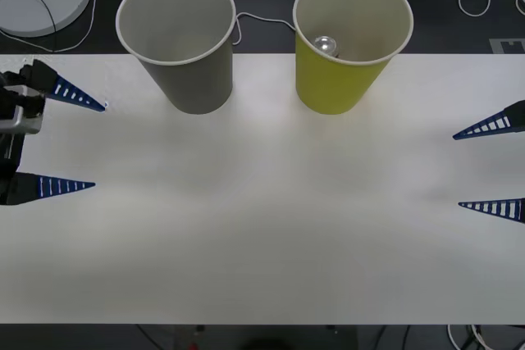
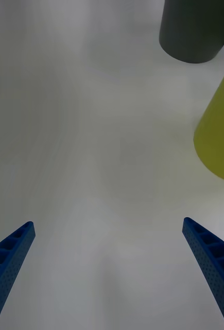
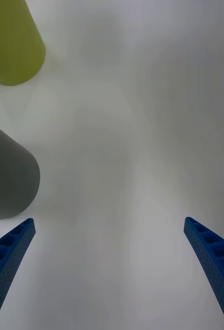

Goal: Put the can into the green bin and the plastic bottle into the gray bin

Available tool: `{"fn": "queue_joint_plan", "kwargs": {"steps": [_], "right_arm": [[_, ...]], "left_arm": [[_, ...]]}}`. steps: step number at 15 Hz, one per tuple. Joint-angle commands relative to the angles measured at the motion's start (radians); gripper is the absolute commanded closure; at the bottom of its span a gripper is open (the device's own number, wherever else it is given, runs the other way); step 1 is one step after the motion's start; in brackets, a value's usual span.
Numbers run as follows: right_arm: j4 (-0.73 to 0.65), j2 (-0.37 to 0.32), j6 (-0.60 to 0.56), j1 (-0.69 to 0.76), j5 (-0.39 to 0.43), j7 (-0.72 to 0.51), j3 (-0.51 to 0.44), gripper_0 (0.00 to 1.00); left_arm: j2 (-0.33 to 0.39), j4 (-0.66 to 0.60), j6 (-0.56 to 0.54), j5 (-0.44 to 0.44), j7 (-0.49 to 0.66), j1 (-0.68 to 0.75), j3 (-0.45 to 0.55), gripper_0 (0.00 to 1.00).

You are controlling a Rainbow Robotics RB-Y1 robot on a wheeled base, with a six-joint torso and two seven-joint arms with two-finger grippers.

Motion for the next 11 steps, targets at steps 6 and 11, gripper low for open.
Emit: {"fn": "queue_joint_plan", "kwargs": {"steps": [6, 11], "right_arm": [[0.0, 0.0, 0.0, 0.0, 0.0, 0.0, 0.0, 0.0], [0.0, 0.0, 0.0, 0.0, 0.0, 0.0, 0.0, 0.0]], "left_arm": [[0.0, 0.0, 0.0, -0.006, -0.042, 0.037, 0.002, 0.0], [0.0, 0.002, 0.0, -0.009, -0.048, 0.037, 0.002, 0.0]]}}
